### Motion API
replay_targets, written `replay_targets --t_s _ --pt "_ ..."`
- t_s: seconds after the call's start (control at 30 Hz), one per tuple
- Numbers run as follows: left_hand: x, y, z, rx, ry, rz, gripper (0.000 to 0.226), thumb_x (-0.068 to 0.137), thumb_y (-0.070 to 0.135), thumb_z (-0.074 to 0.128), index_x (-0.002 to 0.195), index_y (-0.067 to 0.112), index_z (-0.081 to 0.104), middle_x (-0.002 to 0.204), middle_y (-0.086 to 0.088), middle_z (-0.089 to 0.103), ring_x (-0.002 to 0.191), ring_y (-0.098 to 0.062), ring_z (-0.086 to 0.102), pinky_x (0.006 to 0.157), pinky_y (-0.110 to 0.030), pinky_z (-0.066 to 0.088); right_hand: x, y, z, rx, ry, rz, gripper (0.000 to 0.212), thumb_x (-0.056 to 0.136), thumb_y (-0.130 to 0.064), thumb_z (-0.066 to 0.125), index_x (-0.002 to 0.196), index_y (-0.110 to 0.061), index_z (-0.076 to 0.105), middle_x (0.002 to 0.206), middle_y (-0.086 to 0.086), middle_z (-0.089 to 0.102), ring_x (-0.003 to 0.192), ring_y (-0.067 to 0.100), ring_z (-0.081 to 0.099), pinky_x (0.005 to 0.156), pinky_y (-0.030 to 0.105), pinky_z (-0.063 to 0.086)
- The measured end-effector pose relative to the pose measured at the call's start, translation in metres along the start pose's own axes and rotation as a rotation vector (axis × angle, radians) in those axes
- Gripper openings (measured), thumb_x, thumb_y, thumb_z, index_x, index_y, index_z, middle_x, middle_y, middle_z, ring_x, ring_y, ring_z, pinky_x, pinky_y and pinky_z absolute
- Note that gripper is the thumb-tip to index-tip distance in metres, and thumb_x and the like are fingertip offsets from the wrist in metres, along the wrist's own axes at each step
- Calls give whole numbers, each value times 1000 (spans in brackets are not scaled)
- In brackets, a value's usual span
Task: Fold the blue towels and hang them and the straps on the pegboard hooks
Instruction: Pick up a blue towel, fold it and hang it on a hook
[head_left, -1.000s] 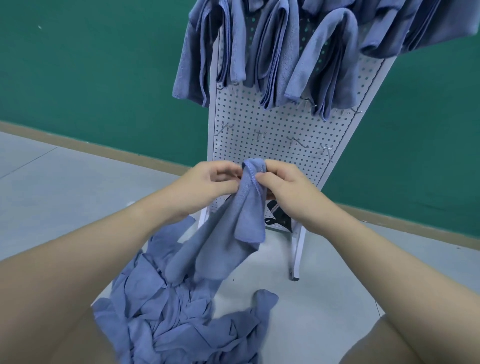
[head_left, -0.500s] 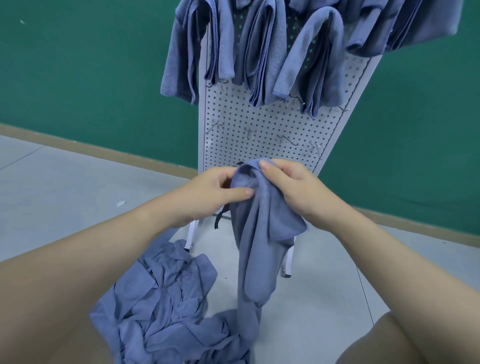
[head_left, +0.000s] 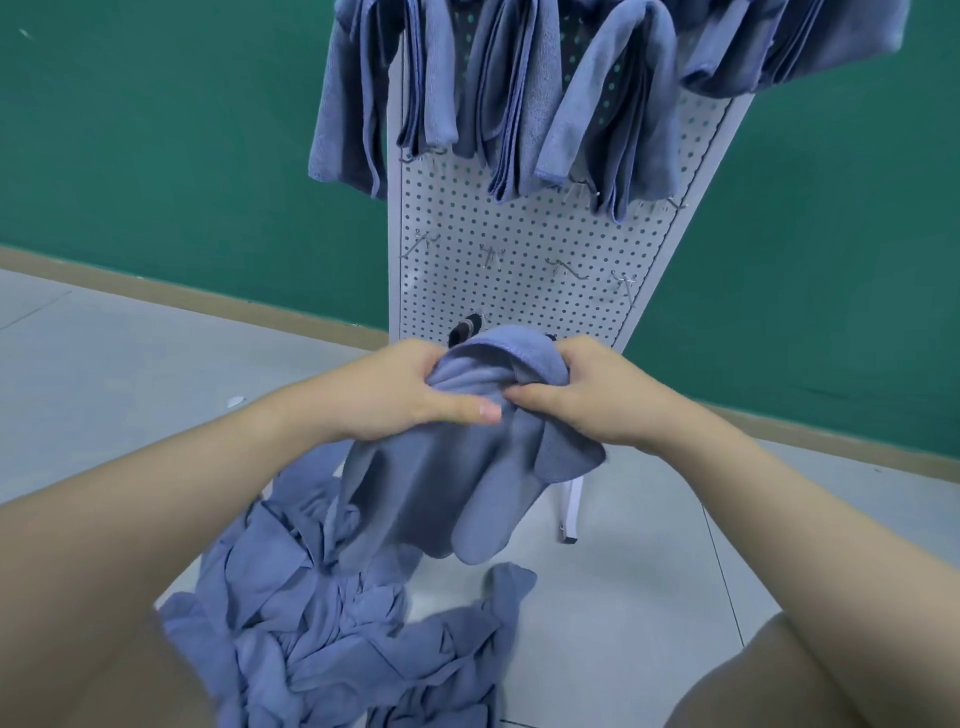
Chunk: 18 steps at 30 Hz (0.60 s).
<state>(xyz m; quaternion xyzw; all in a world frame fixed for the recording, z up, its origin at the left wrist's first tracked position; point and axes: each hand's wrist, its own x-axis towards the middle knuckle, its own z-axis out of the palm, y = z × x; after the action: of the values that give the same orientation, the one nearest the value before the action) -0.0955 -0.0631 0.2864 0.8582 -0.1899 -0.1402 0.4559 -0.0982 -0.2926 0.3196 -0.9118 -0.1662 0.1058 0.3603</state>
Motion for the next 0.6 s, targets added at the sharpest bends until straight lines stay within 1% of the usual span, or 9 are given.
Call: replay_targets --t_s 0.07,0.1,0.13,0.17,0.23,0.33,0.47,0.53,0.6 --pt "0 -8 -1 171 -41 -87 68 62 63 85 83 2 64 70 -9 62 62 -22 53 65 -36 49 0 -1 3 -48 -9 -15 17 99 -20 66 83 -17 68 74 -8 66 60 -5 54 58 12 45" --pt "0 -10 -1 204 -40 -95 63 68 57 86 78 2 59 66 -6 53 60 -19 45 60 -33 41 1 0 4 -55 -2 -14 14 100 -20 64 88 -15 70 81 -3 70 66 -1 57 64 16 49" --pt "0 -12 -2 197 -38 -78 59 73 55 84 80 2 59 68 -3 55 60 -21 47 61 -31 41 2 2 4 -41 7 -5 14 101 -20 62 92 -15 71 87 2 73 73 4 60 72 22 52" --pt "0 -14 -5 156 -38 -48 57 77 56 79 88 1 64 77 -1 66 67 -25 60 68 -32 50 4 5 5 -10 11 13 15 102 -21 60 95 -15 72 93 6 75 80 9 63 80 29 55" --pt "-1 -12 -8 55 -17 3 43 88 49 69 106 10 70 104 -4 78 100 -28 73 93 -45 58 6 12 5 91 9 58 18 105 -23 57 107 -15 72 107 11 76 96 18 71 95 42 57" --pt "-2 -9 -6 -42 -15 38 20 106 26 58 120 18 68 119 6 76 115 -15 70 106 -44 52 8 15 8 304 -4 66 22 107 -22 54 121 -16 70 116 3 77 112 20 72 102 42 56" --pt "-5 -1 -3 -123 13 88 26 107 24 54 130 19 66 125 6 73 119 -11 67 107 -40 52 6 11 6 389 -79 15 28 98 -33 70 123 -20 71 117 -1 77 112 17 72 100 36 56" --pt "-8 5 -6 -122 40 97 24 102 30 63 120 18 71 117 3 76 113 -15 71 101 -41 55 5 10 5 318 -149 40 40 84 -37 84 119 -22 73 114 -3 78 109 14 73 99 36 57" --pt "-10 7 -9 -35 10 63 24 89 36 79 103 16 74 98 5 78 92 -14 73 86 -38 57 6 10 7 112 -165 70 42 72 -42 93 105 -23 75 98 -6 79 93 8 73 90 30 58"
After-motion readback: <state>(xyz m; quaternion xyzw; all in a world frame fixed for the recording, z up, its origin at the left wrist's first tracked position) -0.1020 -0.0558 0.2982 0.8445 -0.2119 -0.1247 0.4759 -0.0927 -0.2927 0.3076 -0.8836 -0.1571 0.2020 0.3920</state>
